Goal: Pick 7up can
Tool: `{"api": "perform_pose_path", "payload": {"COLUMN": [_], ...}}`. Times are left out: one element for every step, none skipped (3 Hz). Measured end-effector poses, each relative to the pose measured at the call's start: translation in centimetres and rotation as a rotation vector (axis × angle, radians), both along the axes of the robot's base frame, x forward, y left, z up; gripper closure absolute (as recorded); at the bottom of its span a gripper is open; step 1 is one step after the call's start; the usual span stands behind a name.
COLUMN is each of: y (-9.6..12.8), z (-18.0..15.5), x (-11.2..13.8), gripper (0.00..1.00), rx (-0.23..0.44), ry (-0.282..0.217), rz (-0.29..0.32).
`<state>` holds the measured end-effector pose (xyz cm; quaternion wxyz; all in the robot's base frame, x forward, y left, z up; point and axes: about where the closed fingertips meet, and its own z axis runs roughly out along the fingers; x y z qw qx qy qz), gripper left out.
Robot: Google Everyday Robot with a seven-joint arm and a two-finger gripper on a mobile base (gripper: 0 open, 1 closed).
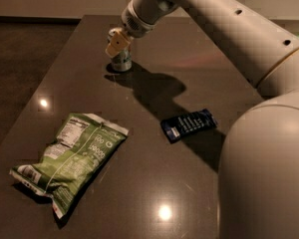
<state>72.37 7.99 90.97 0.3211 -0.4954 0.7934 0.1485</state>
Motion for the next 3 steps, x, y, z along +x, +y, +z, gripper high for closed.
{"api": "perform_pose_path", "payload": {"y": [-0.1, -0.3, -1.3], "z": [0.4, 0.9, 4.4], "x": [0.1, 0.0, -1.9], "gripper": [0.61, 0.83, 1.00], "rx": [0.005, 0.009, 0.020], "ry": [-0.001, -0.003, -0.024], "rz": [0.006, 0.015, 0.083]}}
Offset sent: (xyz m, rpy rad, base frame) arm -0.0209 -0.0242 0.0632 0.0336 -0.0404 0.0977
